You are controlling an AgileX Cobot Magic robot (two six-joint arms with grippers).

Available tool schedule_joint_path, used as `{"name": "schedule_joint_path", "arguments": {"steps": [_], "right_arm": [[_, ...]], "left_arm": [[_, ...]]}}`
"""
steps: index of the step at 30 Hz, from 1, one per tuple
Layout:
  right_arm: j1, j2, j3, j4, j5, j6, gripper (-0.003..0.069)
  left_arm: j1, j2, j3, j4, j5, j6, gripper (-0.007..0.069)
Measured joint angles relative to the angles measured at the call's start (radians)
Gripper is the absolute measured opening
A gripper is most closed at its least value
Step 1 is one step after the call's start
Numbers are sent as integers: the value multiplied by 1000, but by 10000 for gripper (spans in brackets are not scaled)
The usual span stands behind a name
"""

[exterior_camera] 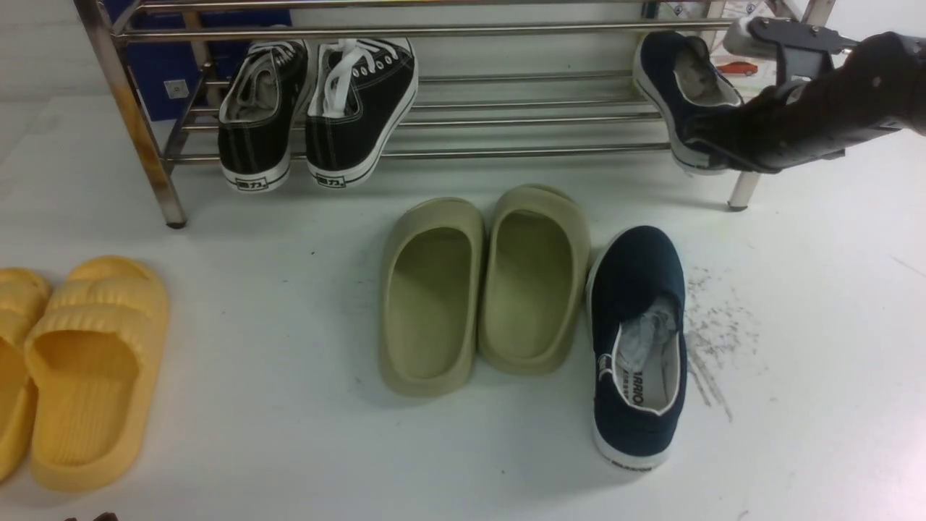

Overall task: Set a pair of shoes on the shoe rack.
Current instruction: Use the right arm to put a shoe into the shoe rack

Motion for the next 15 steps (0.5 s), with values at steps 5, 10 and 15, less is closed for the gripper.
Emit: {"name": "schedule_joint_path", "arguments": {"steps": [5, 10, 15], "right_arm": [[0, -15, 0, 0, 33, 0, 141], [0, -78, 0, 9, 71, 23, 286], [2, -235, 2, 17, 354, 113, 377]], "left_arm": [[0, 0, 0, 0, 0, 0, 237], [0, 0, 0, 0, 0, 0, 237], [0, 0, 0, 0, 0, 0, 237]]}}
